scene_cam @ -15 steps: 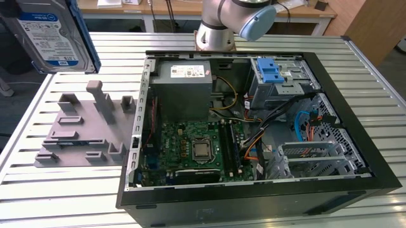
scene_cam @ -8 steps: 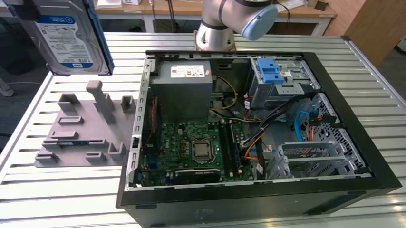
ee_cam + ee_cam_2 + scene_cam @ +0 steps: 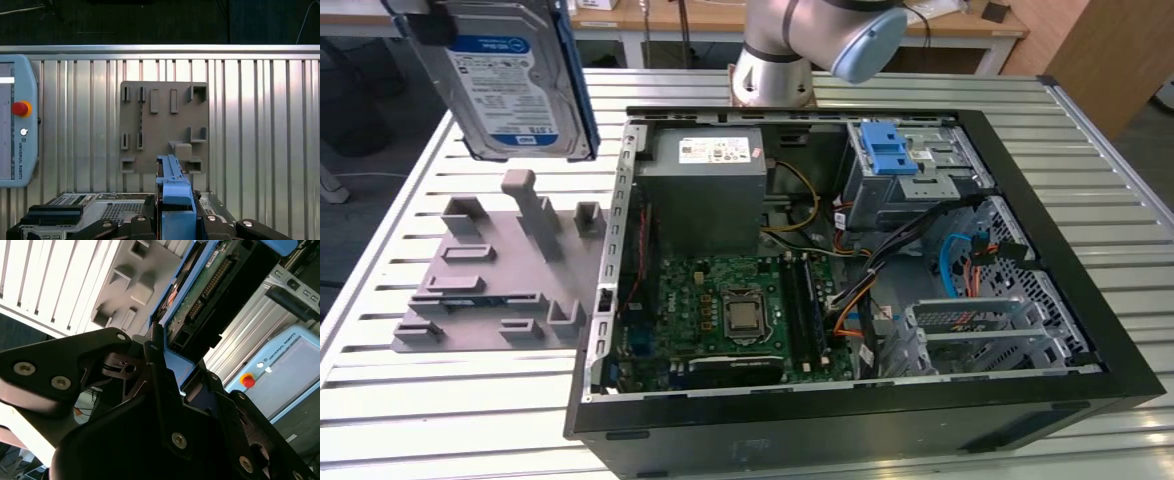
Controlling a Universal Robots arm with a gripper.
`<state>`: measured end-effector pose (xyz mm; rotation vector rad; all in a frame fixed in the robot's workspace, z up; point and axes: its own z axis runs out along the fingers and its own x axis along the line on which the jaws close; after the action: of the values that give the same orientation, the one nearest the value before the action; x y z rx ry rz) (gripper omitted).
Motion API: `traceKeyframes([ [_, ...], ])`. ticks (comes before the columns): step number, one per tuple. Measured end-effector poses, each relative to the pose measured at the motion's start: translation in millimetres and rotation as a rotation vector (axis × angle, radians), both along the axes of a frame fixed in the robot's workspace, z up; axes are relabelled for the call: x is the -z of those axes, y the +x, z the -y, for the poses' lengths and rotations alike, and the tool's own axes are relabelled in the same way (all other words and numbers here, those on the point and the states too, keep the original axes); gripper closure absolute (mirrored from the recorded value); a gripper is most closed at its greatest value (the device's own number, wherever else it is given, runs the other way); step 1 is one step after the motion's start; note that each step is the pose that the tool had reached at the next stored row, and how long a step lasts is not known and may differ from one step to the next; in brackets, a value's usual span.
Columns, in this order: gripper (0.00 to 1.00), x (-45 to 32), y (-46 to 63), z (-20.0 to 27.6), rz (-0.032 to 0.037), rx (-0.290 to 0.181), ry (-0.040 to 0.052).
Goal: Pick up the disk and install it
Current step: 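Pick up the disk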
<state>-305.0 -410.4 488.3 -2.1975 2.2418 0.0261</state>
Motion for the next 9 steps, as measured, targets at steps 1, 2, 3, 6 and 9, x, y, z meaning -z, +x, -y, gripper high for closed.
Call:
traceKeyframes([
  [1, 0.64, 0.0, 4.5, 0.4, 0.0, 0.0, 0.0],
  [2, 0.64, 0.0, 8.9, 0.7, -0.0001, 0.0, -0.0001],
  [3, 0.64, 0.1, 13.4, 1.1, 0.0, 0.0, 0.0],
  [6, 0.64, 0.1, 27.4, 2.2, -0.0001, 0.0, 0.0],
  [9, 0.64, 0.2, 40.8, 3.3, 0.0, 0.0, 0.0],
])
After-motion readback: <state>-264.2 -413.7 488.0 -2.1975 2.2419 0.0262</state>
